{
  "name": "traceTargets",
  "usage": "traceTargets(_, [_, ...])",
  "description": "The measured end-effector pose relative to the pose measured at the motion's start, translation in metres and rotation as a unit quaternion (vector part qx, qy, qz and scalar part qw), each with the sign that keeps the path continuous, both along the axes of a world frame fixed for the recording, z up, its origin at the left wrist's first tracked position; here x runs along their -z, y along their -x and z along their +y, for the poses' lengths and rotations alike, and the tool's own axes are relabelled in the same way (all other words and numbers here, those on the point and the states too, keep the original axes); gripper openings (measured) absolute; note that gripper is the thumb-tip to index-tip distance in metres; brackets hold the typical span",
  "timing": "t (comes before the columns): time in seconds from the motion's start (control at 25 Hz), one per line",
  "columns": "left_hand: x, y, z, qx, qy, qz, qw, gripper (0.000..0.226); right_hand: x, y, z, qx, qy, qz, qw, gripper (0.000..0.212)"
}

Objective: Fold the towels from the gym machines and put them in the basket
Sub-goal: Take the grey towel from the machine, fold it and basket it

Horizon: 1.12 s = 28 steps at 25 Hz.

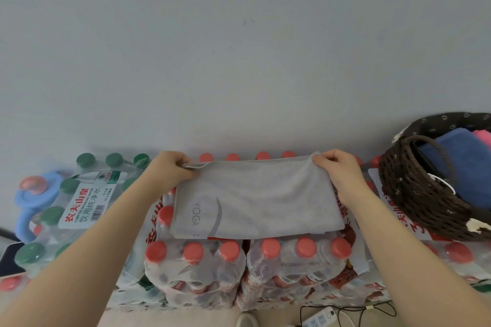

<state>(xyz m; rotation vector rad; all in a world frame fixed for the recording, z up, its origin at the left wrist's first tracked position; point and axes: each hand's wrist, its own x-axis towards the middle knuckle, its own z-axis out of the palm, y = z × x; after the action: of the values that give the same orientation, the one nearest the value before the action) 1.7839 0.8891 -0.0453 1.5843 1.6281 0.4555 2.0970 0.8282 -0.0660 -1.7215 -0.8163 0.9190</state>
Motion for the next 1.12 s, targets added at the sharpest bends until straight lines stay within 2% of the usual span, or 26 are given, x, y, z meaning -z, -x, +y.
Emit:
traceTargets(0.12, [0.000, 0.013, -0.015, -0.016, -0.030, -0.043, 0.998, 0.015, 0.008, 0.004, 0.001, -0.003, 0.016, -0.061, 0.998, 0.006])
traceTargets(0.24, [0.000, 0.017, -0.022, -0.025, -0.029, -0.092, 0.995, 0.017, 0.013, 0.009, 0.006, 0.004, 0.026, -0.099, 0.995, 0.012])
traceTargets(0.36, [0.000, 0.019, -0.016, -0.030, 0.002, -0.185, 0.982, 0.028, 0.008, 0.009, 0.010, -0.001, 0.027, -0.122, 0.992, 0.008])
traceTargets(0.48, [0.003, 0.014, -0.012, -0.088, 0.062, -0.357, 0.928, 0.060, 0.005, 0.011, 0.008, 0.034, -0.003, -0.181, 0.983, 0.011])
traceTargets(0.56, [0.010, 0.010, -0.009, -0.141, 0.069, -0.415, 0.896, 0.063, 0.005, 0.015, 0.008, 0.033, 0.000, -0.232, 0.972, 0.015])
traceTargets(0.6, [0.012, 0.008, -0.008, -0.167, 0.057, -0.404, 0.898, 0.060, 0.004, 0.016, 0.007, 0.022, 0.025, -0.274, 0.961, 0.019])
traceTargets(0.64, [0.014, 0.007, -0.008, -0.189, 0.024, -0.351, 0.917, 0.051, 0.004, 0.017, 0.006, 0.007, 0.064, -0.339, 0.938, 0.023])
traceTargets(0.68, [0.016, 0.006, -0.010, -0.211, -0.044, -0.250, 0.944, 0.039, 0.001, 0.019, 0.005, -0.004, 0.099, -0.415, 0.904, 0.026])
traceTargets(0.72, [0.017, 0.002, -0.012, -0.212, -0.149, -0.125, 0.958, 0.031, -0.003, 0.024, 0.003, -0.009, 0.105, -0.486, 0.867, 0.027])
traceTargets(0.76, [0.016, -0.006, -0.017, -0.163, -0.269, -0.031, 0.949, 0.031, -0.007, 0.033, 0.001, -0.025, 0.072, -0.536, 0.841, 0.027])
traceTargets(0.8, [0.017, -0.017, -0.024, -0.064, -0.363, 0.016, 0.929, 0.037, -0.010, 0.047, -0.001, -0.070, 0.010, -0.557, 0.827, 0.028])
traceTargets(0.84, [0.021, -0.030, -0.031, 0.056, -0.397, 0.044, 0.915, 0.042, -0.010, 0.063, -0.004, -0.150, -0.047, -0.554, 0.817, 0.034])
traceTargets(0.88, [0.027, -0.042, -0.036, 0.165, -0.388, 0.081, 0.903, 0.047, -0.006, 0.078, -0.006, -0.244, -0.066, -0.542, 0.802, 0.044])
traceTargets(0.92, [0.032, -0.050, -0.039, 0.241, -0.350, 0.137, 0.895, 0.062, 0.000, 0.089, -0.008, -0.325, -0.039, -0.532, 0.781, 0.056])
traceTargets(0.96, [0.037, -0.051, -0.040, 0.277, -0.290, 0.196, 0.895, 0.088, 0.008, 0.093, -0.009, -0.368, 0.015, -0.528, 0.765, 0.065])
traceTargets(1.04, [0.047, -0.036, -0.037, 0.266, -0.224, 0.286, 0.893, 0.118, 0.022, 0.078, -0.008, -0.352, 0.111, -0.522, 0.769, 0.068])
traceTargets(1.12, [0.048, -0.017, -0.038, 0.244, -0.199, 0.300, 0.901, 0.131, 0.025, 0.056, -0.012, -0.289, 0.147, -0.520, 0.790, 0.065])
